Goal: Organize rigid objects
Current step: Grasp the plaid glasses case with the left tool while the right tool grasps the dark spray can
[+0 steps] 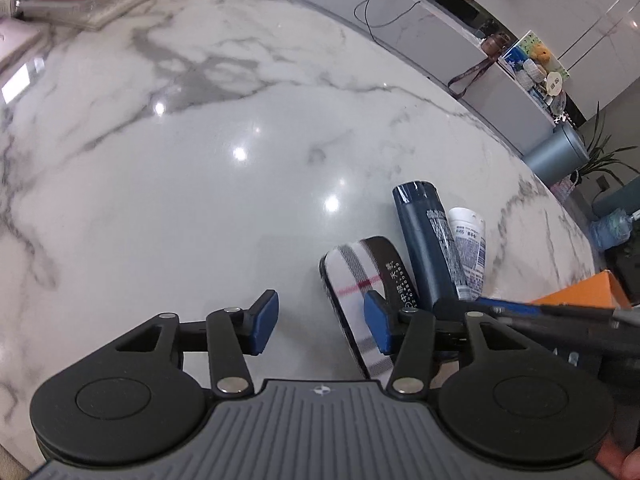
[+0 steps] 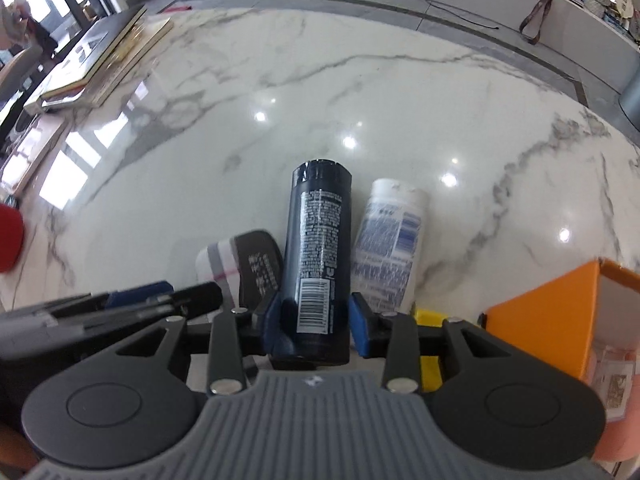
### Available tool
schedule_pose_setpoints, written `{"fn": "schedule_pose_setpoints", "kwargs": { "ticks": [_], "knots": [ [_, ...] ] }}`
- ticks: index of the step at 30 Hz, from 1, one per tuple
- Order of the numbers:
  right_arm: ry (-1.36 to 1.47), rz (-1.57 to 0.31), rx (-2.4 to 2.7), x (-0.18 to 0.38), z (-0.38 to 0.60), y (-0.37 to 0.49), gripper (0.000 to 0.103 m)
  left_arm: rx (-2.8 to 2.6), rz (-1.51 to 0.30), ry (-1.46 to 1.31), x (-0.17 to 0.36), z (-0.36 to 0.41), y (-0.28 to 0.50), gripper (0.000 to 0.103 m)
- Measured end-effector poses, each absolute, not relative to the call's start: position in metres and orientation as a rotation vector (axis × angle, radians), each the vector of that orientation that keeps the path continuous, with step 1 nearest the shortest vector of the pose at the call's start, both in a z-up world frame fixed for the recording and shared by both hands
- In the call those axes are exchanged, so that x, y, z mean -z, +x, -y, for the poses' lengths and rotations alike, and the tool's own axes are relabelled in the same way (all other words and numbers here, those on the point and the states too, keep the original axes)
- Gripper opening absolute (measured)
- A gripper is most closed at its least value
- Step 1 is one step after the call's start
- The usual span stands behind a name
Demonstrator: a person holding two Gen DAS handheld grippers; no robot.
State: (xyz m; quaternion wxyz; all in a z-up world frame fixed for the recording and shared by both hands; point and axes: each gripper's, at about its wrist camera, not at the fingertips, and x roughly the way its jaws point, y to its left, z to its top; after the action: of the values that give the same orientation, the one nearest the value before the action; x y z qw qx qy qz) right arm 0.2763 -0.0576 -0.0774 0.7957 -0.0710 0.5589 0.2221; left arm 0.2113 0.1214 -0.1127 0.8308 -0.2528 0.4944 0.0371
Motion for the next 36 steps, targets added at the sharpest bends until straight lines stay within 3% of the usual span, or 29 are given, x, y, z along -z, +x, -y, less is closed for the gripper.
{"fn": "schedule_pose_setpoints", "kwargs": {
  "ticks": [8,13,21,27,36],
  "knots": [
    [-0.18,-1.243,-0.499,0.088,0.061,0.234,0.036,-0.069,-1.073,-0.449,0.11,-0.114,0.205,0.063],
    [-0.184,-1.224,-0.52,0.083,0.065,0.217,0.025,-0.014,-1.077,-0.363,0.11,-0.098,0.207,0.067],
    [-0.205,-1.22,-0.502,0.09,0.063,0.22,0.039,0.028,-1.057,-0.195,0.113,-0.071,0.211,0.077],
    [-0.216,-1.223,-0.485,0.093,0.064,0.217,0.039,0.035,-1.052,-0.085,0.115,-0.061,0.212,0.081],
    [-0.221,-1.251,-0.472,0.096,0.076,0.209,0.039,-0.002,-1.11,-0.047,0.113,-0.066,0.208,0.077]
  ]
}}
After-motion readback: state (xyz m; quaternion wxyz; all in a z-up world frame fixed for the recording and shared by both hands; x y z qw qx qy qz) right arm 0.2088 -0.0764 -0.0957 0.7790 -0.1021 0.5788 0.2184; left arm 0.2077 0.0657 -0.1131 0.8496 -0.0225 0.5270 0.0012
